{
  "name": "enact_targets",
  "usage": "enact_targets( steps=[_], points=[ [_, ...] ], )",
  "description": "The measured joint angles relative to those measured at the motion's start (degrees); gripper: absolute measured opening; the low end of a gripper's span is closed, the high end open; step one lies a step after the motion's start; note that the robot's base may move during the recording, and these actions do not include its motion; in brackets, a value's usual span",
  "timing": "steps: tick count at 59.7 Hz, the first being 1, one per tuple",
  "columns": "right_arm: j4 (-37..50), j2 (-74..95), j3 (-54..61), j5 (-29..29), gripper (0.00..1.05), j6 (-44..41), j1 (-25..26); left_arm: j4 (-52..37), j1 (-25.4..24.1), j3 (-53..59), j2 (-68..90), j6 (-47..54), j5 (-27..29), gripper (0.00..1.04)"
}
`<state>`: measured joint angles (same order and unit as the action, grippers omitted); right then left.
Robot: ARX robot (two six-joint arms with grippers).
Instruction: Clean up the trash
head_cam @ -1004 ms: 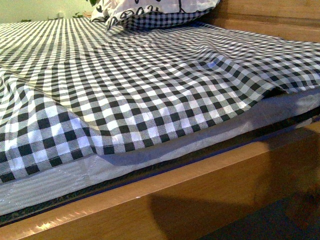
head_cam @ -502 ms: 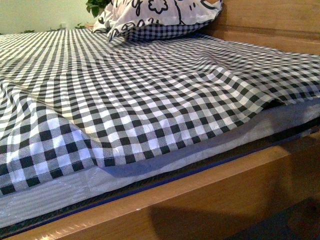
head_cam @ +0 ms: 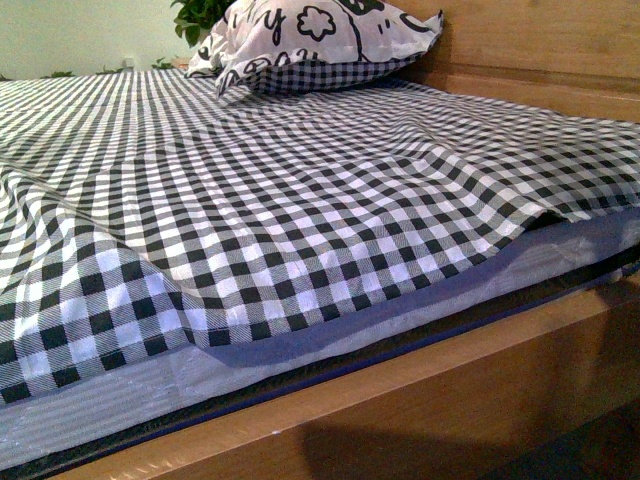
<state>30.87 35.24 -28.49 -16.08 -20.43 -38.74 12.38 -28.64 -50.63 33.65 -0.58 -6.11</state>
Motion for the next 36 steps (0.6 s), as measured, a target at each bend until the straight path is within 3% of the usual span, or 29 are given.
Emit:
enact_targets(
  steps=[36],
  points=[
    [0.1,0.2,0.1,-0.4,0.19,-0.2,0.4,0.4,0.7,0.2,-0.6,0.4,0.1,0.27]
  ],
)
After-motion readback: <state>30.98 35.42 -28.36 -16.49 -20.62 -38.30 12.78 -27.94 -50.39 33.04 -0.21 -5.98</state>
